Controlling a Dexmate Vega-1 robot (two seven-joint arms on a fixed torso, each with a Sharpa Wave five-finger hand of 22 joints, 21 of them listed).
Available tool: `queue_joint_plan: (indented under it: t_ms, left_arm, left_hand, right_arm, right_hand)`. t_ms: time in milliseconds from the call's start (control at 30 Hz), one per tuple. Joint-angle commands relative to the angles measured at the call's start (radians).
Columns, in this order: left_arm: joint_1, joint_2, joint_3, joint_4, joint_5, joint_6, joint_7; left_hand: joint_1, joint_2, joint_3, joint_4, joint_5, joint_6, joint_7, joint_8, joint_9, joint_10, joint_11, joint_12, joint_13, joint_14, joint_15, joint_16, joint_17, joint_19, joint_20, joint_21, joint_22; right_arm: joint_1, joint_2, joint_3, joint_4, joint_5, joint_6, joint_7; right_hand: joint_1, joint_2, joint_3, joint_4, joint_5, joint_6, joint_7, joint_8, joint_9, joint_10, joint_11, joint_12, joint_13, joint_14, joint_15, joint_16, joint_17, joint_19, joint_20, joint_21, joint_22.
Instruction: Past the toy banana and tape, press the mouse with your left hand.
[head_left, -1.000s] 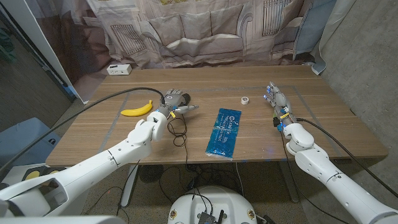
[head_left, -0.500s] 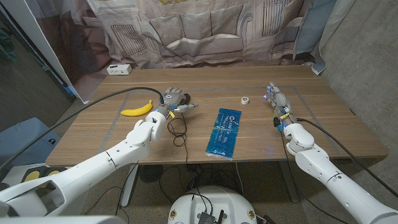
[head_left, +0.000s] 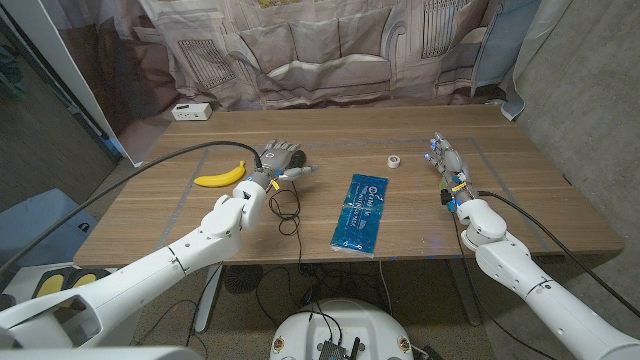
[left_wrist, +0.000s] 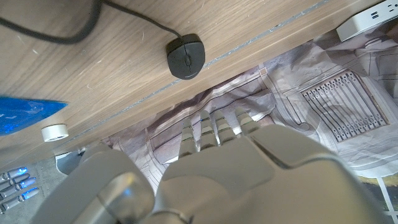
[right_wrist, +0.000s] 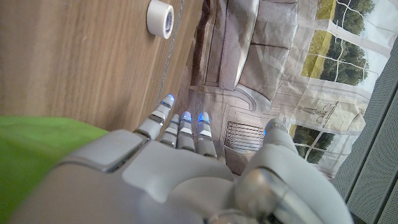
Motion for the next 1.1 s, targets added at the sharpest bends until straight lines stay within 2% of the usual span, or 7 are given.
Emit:
queue_joint_plan:
  t_ms: [33,667,800,900,1100]
  left_arm:
    - [0.031,-0.001,-0.032,-0.023,-0.035,0.002,0.041]
    - [0.085,-0.013,-0.12,-0.044,-0.195,-0.04,0.151]
    - [0.095,-0.01,-0.145,-0.047,-0.253,-0.074,0.165]
    - [0.108,-0.006,-0.18,-0.045,-0.331,-0.135,0.174]
    - [0.116,0.001,-0.204,-0.046,-0.397,-0.184,0.182]
  left_hand:
    - [0.004,0.01,-0.004,0.003,-0.001,-0.003,0.0,0.011,0.002,-0.007,0.0,-0.005,0.005,-0.003,0.003,-0.003,0.004,0.007,0.002,0.006,0.004]
    - [0.005,0.011,-0.007,0.002,-0.002,0.049,0.017,0.037,0.001,0.001,0.006,-0.002,0.005,0.005,0.004,0.0,0.003,0.012,0.005,0.006,0.004]
    - [0.005,0.012,-0.008,0.002,-0.002,0.06,0.022,0.04,0.001,0.005,0.011,-0.001,0.005,0.013,0.004,0.003,0.003,0.017,0.001,0.007,0.004]
    - [0.005,0.012,-0.008,0.001,-0.002,0.065,0.029,0.042,0.001,0.01,0.013,0.001,0.005,0.017,0.004,0.003,0.003,0.02,-0.004,0.008,0.004]
    - [0.005,0.012,-0.009,0.001,-0.002,0.073,0.039,0.043,0.001,0.018,0.018,0.004,0.005,0.025,0.005,0.006,0.003,0.026,-0.011,0.009,0.003]
  right_arm:
    - [-0.01,-0.003,0.002,-0.01,-0.005,0.01,0.001]
    - [-0.013,0.006,0.002,-0.014,-0.009,0.037,0.01]
    - [-0.011,0.005,0.001,-0.013,-0.011,0.043,0.016]
    - [-0.013,0.006,0.003,-0.013,-0.011,0.049,0.016]
    - [-0.014,0.004,0.003,-0.012,-0.012,0.057,0.025]
  right_hand:
    - [0.004,0.01,-0.003,-0.004,-0.001,0.009,0.002,0.0,0.003,0.01,0.002,0.0,0.002,0.001,0.009,-0.003,0.003,0.001,0.002,-0.002,0.003]
    - [0.005,0.01,-0.003,-0.004,-0.001,0.01,0.003,0.0,0.003,0.012,0.003,0.0,0.002,0.003,0.007,-0.003,0.003,0.005,0.0,-0.001,0.003]
    - [0.005,0.01,-0.004,-0.004,-0.001,0.012,0.004,0.001,0.003,0.013,0.002,0.001,0.002,0.003,0.007,-0.002,0.003,0.006,-0.002,0.0,0.003]
    - [0.005,0.01,-0.004,-0.004,-0.001,0.011,0.003,0.001,0.003,0.013,0.002,0.0,0.002,0.003,0.007,-0.002,0.003,0.007,-0.003,0.0,0.003]
    - [0.005,0.009,-0.004,-0.004,-0.001,0.011,0.003,0.0,0.003,0.013,0.002,0.0,0.002,0.004,0.008,-0.002,0.003,0.008,-0.005,0.0,0.003]
